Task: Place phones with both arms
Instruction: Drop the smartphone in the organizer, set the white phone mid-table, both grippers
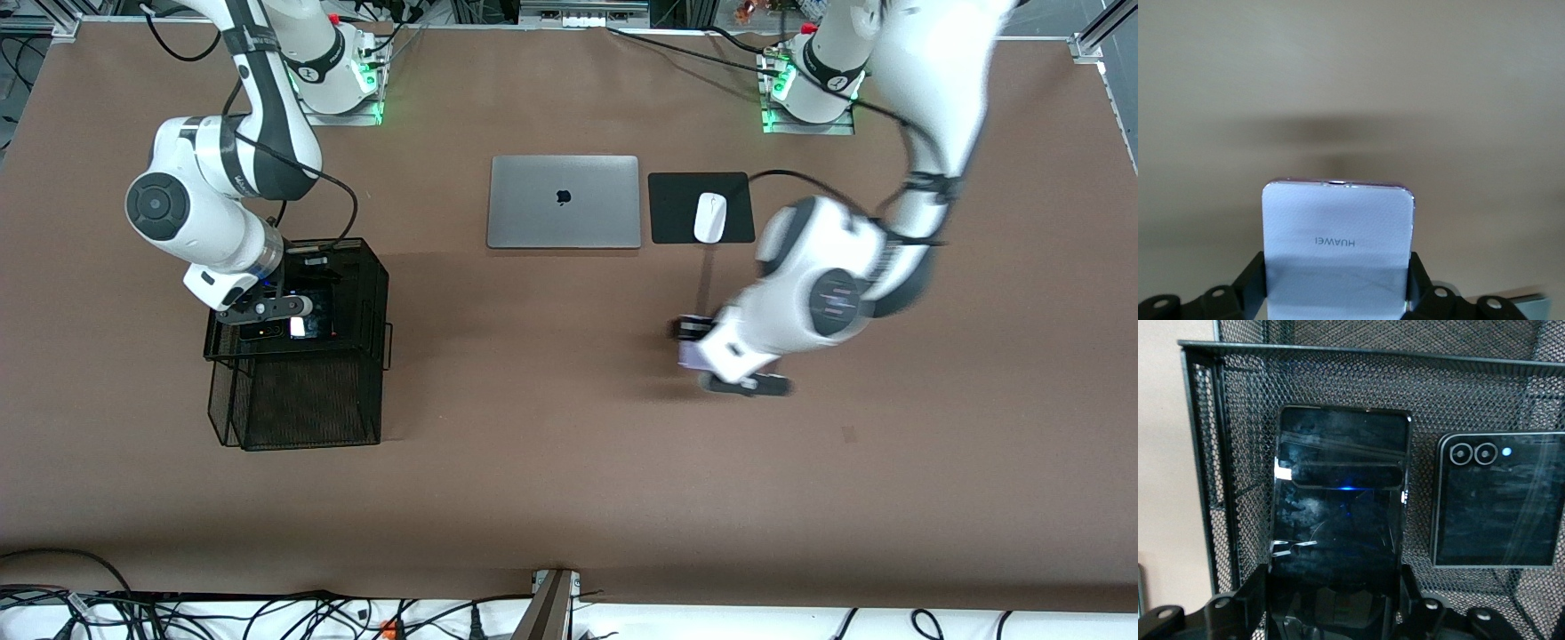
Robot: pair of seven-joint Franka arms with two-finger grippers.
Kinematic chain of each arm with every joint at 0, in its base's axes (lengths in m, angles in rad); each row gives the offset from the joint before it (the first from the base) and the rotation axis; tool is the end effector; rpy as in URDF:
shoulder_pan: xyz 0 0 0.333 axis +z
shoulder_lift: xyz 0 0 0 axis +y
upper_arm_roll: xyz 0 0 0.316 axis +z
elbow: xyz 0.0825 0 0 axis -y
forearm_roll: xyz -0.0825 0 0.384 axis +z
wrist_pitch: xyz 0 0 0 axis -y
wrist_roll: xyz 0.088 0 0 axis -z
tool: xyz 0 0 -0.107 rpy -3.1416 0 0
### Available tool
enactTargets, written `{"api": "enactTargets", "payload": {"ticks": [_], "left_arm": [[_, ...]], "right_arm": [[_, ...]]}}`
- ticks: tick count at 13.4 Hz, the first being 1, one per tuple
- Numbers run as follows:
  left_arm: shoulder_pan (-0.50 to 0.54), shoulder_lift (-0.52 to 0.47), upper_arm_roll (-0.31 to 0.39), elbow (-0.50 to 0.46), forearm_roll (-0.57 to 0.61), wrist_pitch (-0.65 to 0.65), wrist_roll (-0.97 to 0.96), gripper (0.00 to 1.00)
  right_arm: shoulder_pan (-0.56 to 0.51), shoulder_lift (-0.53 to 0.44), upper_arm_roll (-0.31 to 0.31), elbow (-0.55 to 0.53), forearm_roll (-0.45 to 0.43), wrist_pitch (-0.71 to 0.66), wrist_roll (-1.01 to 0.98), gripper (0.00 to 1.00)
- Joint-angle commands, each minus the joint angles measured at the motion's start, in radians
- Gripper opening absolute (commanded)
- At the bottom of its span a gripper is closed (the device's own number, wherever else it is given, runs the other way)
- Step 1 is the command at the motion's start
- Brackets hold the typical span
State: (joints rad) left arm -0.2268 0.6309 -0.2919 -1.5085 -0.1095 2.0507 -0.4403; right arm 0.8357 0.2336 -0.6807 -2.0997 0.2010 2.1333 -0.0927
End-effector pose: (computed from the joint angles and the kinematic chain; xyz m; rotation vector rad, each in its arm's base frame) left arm 0.6209 -0.3237 0.3039 2.9222 0.0347 -0.2671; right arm 0.5459 0.1000 0.3210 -3.1166 -0.2042 0.2188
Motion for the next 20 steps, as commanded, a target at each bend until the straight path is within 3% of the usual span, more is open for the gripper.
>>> {"api": "enactTargets", "payload": {"ticks": [1,2,5,8,9,10,14,20], "left_arm": [[-0.083,0.056,-0.006,0.007,0.024,0.115,-0.112,0.28],[-0.119,0.085,-0.007,0.005,0.024,0.178,-0.132,0.27],[-0.196,0.185,-0.009,0.001,0.024,0.339,-0.214,0.27],[-0.223,0.219,-0.010,-0.012,0.025,0.387,-0.218,0.31],[-0.224,0.219,-0.010,-0.012,0.024,0.387,-0.219,0.55],[-0.223,0.216,-0.010,-0.013,0.024,0.387,-0.218,1.00],[-0.200,0.138,-0.010,-0.024,0.025,0.294,-0.210,1.00],[0.018,-0.100,0.000,-0.024,0.083,-0.064,-0.039,1.00]], "right_arm": [[0.003,0.018,-0.002,0.004,0.008,0.034,-0.009,0.60],[0.003,0.030,-0.002,0.010,0.009,0.034,-0.007,1.00],[0.002,0.023,-0.005,0.050,0.018,0.002,-0.015,1.00],[-0.003,0.021,-0.034,0.159,0.020,-0.143,-0.013,1.00],[-0.004,0.021,-0.046,0.203,0.020,-0.197,-0.015,1.00],[-0.004,0.021,-0.065,0.252,0.018,-0.254,-0.010,1.00],[-0.004,0.021,-0.094,0.394,0.015,-0.415,0.013,1.00],[0.003,0.023,-0.097,0.438,0.012,-0.423,0.019,1.00]]}}
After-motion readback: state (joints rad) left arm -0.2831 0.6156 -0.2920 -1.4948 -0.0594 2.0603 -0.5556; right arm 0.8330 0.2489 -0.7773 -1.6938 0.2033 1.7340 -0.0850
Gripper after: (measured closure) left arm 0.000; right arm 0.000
